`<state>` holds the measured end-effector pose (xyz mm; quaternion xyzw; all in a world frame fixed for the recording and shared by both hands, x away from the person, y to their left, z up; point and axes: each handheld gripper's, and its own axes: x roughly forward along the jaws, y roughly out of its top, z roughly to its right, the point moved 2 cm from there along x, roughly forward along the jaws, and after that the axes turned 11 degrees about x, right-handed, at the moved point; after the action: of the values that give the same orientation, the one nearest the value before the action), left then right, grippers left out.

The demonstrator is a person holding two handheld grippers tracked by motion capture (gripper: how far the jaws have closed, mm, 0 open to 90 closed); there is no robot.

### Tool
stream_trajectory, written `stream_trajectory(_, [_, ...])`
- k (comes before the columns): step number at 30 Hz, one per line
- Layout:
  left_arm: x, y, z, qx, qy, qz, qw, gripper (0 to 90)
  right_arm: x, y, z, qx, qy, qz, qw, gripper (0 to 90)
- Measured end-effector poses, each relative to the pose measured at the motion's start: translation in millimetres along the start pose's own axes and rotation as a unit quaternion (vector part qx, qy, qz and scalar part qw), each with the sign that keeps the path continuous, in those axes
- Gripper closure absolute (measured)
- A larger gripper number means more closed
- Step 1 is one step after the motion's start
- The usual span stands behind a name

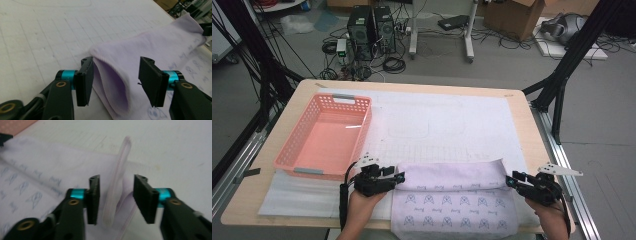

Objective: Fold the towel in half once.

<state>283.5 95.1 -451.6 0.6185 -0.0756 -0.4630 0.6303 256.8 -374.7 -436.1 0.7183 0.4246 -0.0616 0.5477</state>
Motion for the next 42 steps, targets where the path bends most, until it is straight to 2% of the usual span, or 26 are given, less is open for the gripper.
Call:
stream_trajectory(3, [11.6, 4.9, -4.0, -0.005, 0.002, -0.006, 1.0000, 48.1, 10.6, 8.8, -1.3, 0.001, -0.013, -0.002, 0.9999, 47.5])
stream_trajectory(4, [15.2, 5.1, -4.4, -0.003, 0.005, -0.015, 0.9999, 52.6, 14.7, 11.2, -1.9, 0.003, -0.012, -0.003, 0.9999, 48.1])
stream_trajectory(5, [18.1, 4.6, -4.3, -0.003, 0.007, -0.020, 0.9998, 61.6, 19.0, 13.3, -3.0, 0.001, -0.011, -0.002, 0.9999, 50.9])
stream_trajectory(6, [19.6, 4.0, -3.5, -0.001, 0.009, -0.024, 0.9997, 73.9, 22.6, 14.5, -3.9, -0.006, -0.014, -0.009, 0.9998, 57.9])
stream_trajectory(7, [19.8, 3.6, -2.4, 0.003, 0.014, -0.023, 0.9996, 82.7, 25.5, 15.1, -4.5, -0.014, -0.025, -0.018, 0.9994, 69.0])
stream_trajectory(8, [19.1, 3.6, -1.0, 0.004, 0.014, -0.019, 0.9997, 84.5, 26.5, 14.9, -4.7, -0.016, -0.025, -0.025, 0.9992, 79.7])
stream_trajectory(9, [16.7, 3.9, -0.2, 0.011, 0.013, -0.014, 0.9997, 85.0, 25.8, 14.5, -4.6, -0.016, -0.017, -0.025, 0.9994, 85.5])
stream_trajectory(10, [13.4, 4.6, 0.8, 0.010, 0.014, -0.004, 0.9998, 85.3, 23.0, 13.8, -5.3, -0.020, -0.017, -0.018, 0.9995, 86.5])
stream_trajectory(13, [-1.1, 8.8, 2.7, 0.001, -0.002, 0.028, 0.9996, 85.3, 9.9, 13.4, -6.7, -0.019, 0.003, 0.007, 0.9998, 86.8])
stream_trajectory(15, [-8.9, 10.3, 5.3, 0.005, -0.008, 0.042, 0.9991, 85.1, -0.5, 12.4, -8.7, -0.016, 0.014, 0.014, 0.9997, 86.8])
stream_trajectory(17, [-15.6, 10.4, 9.6, 0.011, -0.014, 0.049, 0.9986, 84.6, -9.2, 10.2, -10.5, -0.020, 0.022, 0.021, 0.9993, 86.8])
stream_trajectory(20, [-22.0, 5.9, 15.8, 0.023, -0.020, 0.044, 0.9986, 84.3, -23.1, 4.0, -14.5, -0.029, 0.044, 0.024, 0.9983, 86.7])
stream_trajectory(26, [-31.4, -13.0, 30.0, 0.033, -0.040, 0.014, 0.9985, 84.4, -30.2, -21.4, -14.2, -0.031, 0.051, -0.036, 0.9976, 85.8])
stream_trajectory(27, [-33.9, -15.1, 31.3, 0.032, -0.043, 0.013, 0.9985, 84.3, -31.4, -25.5, -13.9, -0.030, 0.057, -0.042, 0.9970, 83.0])
stream_trajectory(28, [-36.0, -16.5, 32.2, 0.022, -0.051, 0.016, 0.9983, 83.5, -32.6, -29.1, -13.9, -0.026, 0.064, -0.053, 0.9962, 77.7])
stream_trajectory(29, [-37.8, -16.7, 32.8, 0.012, -0.065, 0.020, 0.9976, 81.4, -34.0, -31.3, -13.2, -0.024, 0.067, -0.059, 0.9957, 72.3])
stream_trajectory(30, [-38.6, -15.8, 32.9, 0.008, -0.068, 0.020, 0.9975, 72.8, -36.0, -31.9, -12.1, -0.020, 0.070, -0.056, 0.9958, 68.4])
stream_trajectory(31, [-38.7, -14.3, 32.4, 0.005, -0.063, 0.025, 0.9977, 62.8, -38.7, -30.7, -10.6, -0.013, 0.073, -0.046, 0.9962, 67.0])
stream_trajectory(33, [-37.6, -10.7, 28.9, 0.006, -0.051, 0.041, 0.9979, 56.0, -44.0, -24.0, -7.2, 0.004, 0.075, -0.012, 0.9971, 65.6])
stream_trajectory(35, [-35.0, -7.1, 22.4, -0.001, -0.044, 0.051, 0.9977, 49.8, -45.9, -16.6, -3.1, 0.012, 0.058, 0.014, 0.9982, 71.2])
stream_trajectory(37, [-33.2, -3.9, 16.4, 0.003, -0.035, 0.062, 0.9974, 49.9, -44.2, -11.0, 3.7, 0.030, 0.036, 0.031, 0.9984, 75.0])
stream_trajectory(39, [-30.6, -0.9, 10.9, 0.007, -0.031, 0.067, 0.9973, 49.9, -39.7, -6.7, 11.2, 0.050, 0.029, 0.046, 0.9973, 76.0])
stream_trajectory(40, [-28.3, 0.2, 8.6, 0.012, -0.024, 0.069, 0.9972, 49.9, -35.4, -5.4, 13.4, 0.051, 0.018, 0.038, 0.9978, 76.0])
stream_trajectory(42, [-22.3, 1.9, 4.3, 0.016, -0.016, 0.063, 0.9978, 49.2, -21.6, -6.3, 14.9, 0.045, -0.001, 0.001, 0.9990, 76.2])
